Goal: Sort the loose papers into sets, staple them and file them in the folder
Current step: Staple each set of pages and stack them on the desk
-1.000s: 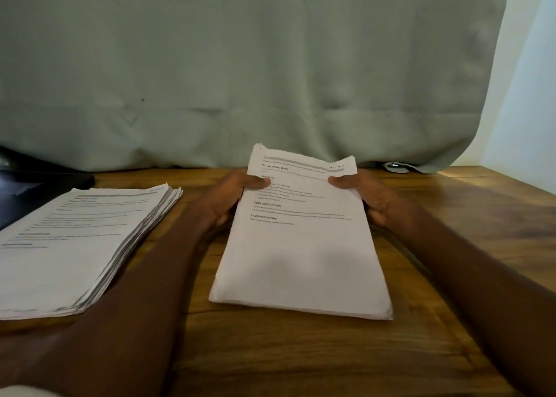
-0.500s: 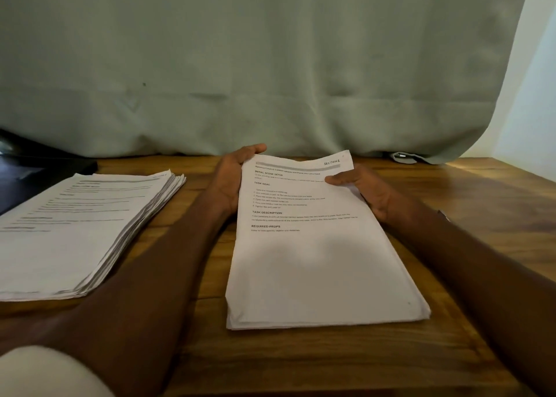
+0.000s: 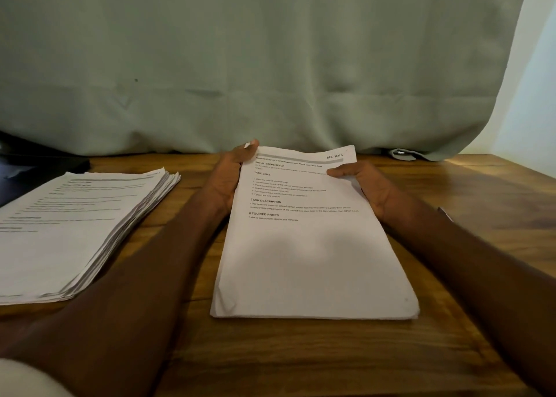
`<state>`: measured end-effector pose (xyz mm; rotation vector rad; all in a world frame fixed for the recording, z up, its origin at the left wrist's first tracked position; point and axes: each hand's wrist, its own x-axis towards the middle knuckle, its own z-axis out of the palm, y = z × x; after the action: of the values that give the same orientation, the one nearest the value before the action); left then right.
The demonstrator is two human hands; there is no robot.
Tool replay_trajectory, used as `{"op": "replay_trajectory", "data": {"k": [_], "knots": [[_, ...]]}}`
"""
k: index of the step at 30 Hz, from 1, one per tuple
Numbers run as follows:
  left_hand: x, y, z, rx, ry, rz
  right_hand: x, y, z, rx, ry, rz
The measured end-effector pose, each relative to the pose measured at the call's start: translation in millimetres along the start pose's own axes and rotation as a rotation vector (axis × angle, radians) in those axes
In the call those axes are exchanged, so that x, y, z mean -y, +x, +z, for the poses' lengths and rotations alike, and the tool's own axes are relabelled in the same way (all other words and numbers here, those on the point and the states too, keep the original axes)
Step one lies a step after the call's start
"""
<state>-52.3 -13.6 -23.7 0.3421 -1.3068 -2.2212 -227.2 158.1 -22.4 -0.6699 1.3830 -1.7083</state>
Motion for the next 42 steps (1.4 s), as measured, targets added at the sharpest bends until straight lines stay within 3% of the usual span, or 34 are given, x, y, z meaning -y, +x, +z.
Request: {"op": "replay_trajectory", "data": {"k": [3,5,7,9,12,16,18,20,23,25,30,35,39,42], "knots": [[-0.5,-1.8,-5.3,0.072,0.078,-0.143,0.6,-0.3,1.1,-0.038,0.041,-0.084],[-5.3,-5.4,-13.3,0.162,0.157,-0.22,3.0,2.0,-0.9,-0.113,0.056,-0.292],[-6.9,-10.4,-18.2,0.294,0.245,-0.218,7.8,1.3,-1.8,-0.206,0.01,-0.499],[-4.5,-11.1,-15.0,0.325,0.355,-0.107,13.3,-0.3,-2.0,-0.26,0.005,-0.595],[-3.0,-10.9,-0.9,0.159,0.452,0.138,19.7,-0.9,-2.9,-0.202,0.086,-0.525],[-5.5,-13.6,12.4,-0.04,0.321,0.347,12.6,-9.2,-0.5,0.044,-0.02,-0.263],[-9.9,-14.7,19.2,-0.132,0.431,0.523,6.9,-10.7,4.0,0.154,-0.039,-0.239],[-14.1,-14.6,23.9,-0.144,0.493,0.628,4.8,-10.4,11.1,0.099,-0.036,-0.339],[-14.0,-14.6,26.4,-0.07,0.42,0.538,5.3,-10.8,20.0,-0.16,-0.16,-0.547],[-8.5,-15.0,28.1,-0.06,0.531,0.503,4.6,-12.2,24.3,-0.238,-0.198,-0.653],[-2.6,-14.7,39.9,-0.269,0.769,0.675,-0.3,-14.1,31.9,-0.273,-0.32,-0.866],[4.9,-11.1,30.1,-0.329,0.979,0.714,-12.3,-5.1,25.4,-0.275,-0.442,-0.702],[3.5,-10.7,28.5,-0.315,0.902,0.797,-13.0,-4.7,27.2,-0.323,-0.462,-0.757],[4.5,-8.9,23.8,-0.271,1.046,0.781,-14.7,-3.2,26.5,-0.315,-0.569,-0.711]]}}
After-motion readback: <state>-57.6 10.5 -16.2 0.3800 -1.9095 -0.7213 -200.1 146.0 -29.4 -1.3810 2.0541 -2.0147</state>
